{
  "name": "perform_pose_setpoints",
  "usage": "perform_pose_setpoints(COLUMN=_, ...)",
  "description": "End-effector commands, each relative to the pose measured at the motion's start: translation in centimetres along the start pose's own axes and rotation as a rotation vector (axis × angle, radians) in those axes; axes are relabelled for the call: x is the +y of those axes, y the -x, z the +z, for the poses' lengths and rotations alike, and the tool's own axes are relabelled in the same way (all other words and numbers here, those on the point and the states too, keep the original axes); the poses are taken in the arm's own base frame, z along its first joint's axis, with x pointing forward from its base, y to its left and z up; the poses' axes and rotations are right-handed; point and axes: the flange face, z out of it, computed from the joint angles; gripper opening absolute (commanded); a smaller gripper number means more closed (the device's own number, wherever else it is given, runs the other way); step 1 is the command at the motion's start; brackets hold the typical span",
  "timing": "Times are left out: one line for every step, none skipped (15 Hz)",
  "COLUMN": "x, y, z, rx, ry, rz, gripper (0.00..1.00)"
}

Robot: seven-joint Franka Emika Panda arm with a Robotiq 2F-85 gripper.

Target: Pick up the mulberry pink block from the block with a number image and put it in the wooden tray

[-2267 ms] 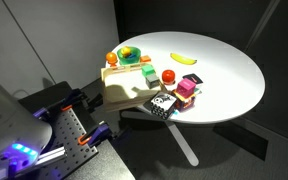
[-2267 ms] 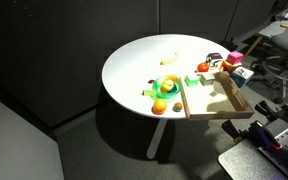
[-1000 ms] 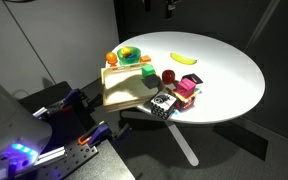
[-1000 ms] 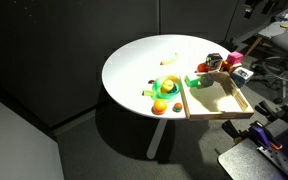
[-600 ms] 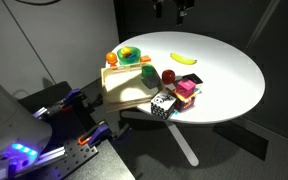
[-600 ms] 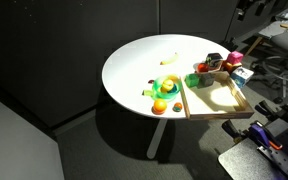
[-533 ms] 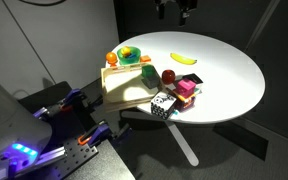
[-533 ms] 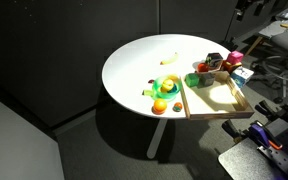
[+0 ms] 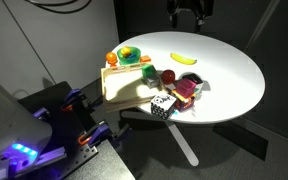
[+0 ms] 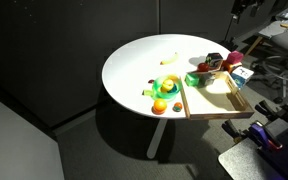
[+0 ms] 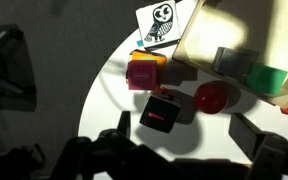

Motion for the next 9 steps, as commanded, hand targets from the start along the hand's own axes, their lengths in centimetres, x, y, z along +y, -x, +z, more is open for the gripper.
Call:
perform_pose_setpoints(x=1.4, y=-1.6, z=0.1, rx=0.002, ry=0.021, rz=-0.033, gripper=1.0)
perform_pose_setpoints(x=1.7, y=-1.8, z=0.2, rx=0.0, ry=0.011, rz=-0.044, gripper=1.0)
perform_pose_setpoints(x=2.0, y=-2.0, z=0.3, rx=-0.002, ry=0.005, rz=-0.051, gripper=1.0)
perform_pose_setpoints(x=2.5, y=-2.1, z=0.4, rx=-0.004, ry=-0.002, rz=-0.064, gripper=1.0)
perform_pose_setpoints(x=2.9, y=-2.3, z=0.5, rx=-0.006, ry=-0.009, rz=-0.074, gripper=1.0)
perform_pose_setpoints(x=3.4, y=-2.4, z=0.6, rx=-0.007, ry=-0.014, rz=-0.083, gripper=1.0)
perform_pose_setpoints(x=3.9, y=-2.6, z=0.8, rx=-0.011, ry=-0.018, rz=-0.09, gripper=1.0)
perform_pose_setpoints(x=4.3, y=-2.8, z=0.9, rx=-0.016, ry=-0.022, rz=-0.094, gripper=1.0)
perform_pose_setpoints(x=4.6, y=-3.0, z=0.8, rx=-0.022, ry=-0.024, rz=-0.093, gripper=1.0)
